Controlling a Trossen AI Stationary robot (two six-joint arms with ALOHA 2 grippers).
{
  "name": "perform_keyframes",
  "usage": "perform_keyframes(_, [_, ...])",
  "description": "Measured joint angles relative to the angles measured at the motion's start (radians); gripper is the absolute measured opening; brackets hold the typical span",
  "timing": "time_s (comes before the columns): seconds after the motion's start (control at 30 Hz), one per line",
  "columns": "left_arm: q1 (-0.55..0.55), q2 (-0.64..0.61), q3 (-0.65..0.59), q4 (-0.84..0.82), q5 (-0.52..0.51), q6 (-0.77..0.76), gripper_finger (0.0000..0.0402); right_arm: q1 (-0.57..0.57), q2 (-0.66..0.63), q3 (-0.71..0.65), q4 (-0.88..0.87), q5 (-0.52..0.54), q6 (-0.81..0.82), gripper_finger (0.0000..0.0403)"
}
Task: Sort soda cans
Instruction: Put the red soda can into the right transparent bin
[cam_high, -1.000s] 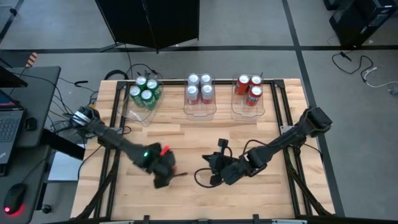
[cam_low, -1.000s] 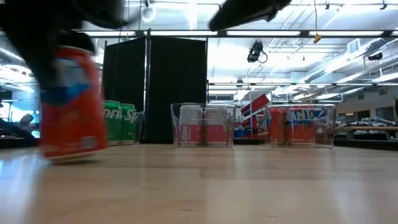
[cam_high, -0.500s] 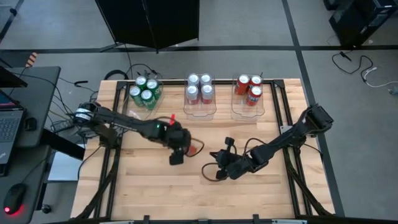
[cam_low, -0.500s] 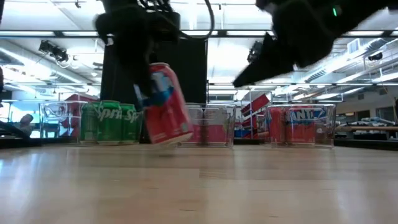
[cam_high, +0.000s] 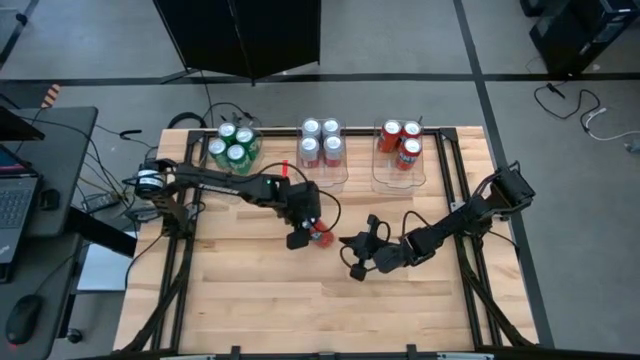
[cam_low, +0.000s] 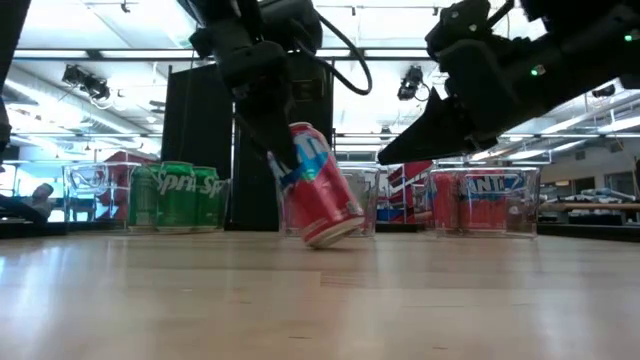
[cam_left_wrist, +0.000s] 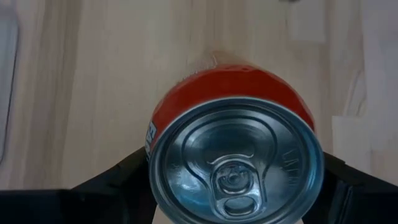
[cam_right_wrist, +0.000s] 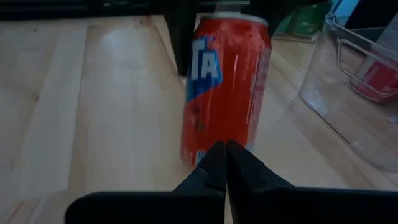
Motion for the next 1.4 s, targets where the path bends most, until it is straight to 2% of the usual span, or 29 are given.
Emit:
perform_keyframes(0.17, [0.004,0.007,0.047,-0.033,-0.001,0.027,0.0290,-0.034,0.000,0.000,0.032,-0.031,-0.010,0.0001])
perform_keyframes(0.37, [0.003,0.006,0.067,-0.025,0.001,0.022,0.0330,-0.064,0.000,0.000,0.043,-0.033,-0.006,0.0004])
perform_keyframes(0.6, [0.002,0.008,0.067,-0.023,0.008,0.016,0.0321,-0.088,0.000,0.000,0.070,-0.059,-0.005,0.0007])
perform_keyframes(0.97, [-0.048,0.008,0.068,-0.020,0.006,0.022,0.0320,-0.097,0.000,0.000,0.212,-0.082,-0.074,0.0016])
perform_keyframes(1.13, [-0.082,0.007,0.068,-0.019,-0.059,0.049,0.0321,-0.097,0.000,0.000,0.214,-0.082,-0.076,0.0059])
perform_keyframes(1.4, [-0.111,0.007,0.068,-0.013,-0.107,0.074,0.0321,-0.097,0.000,0.000,0.223,-0.081,-0.073,0.0197])
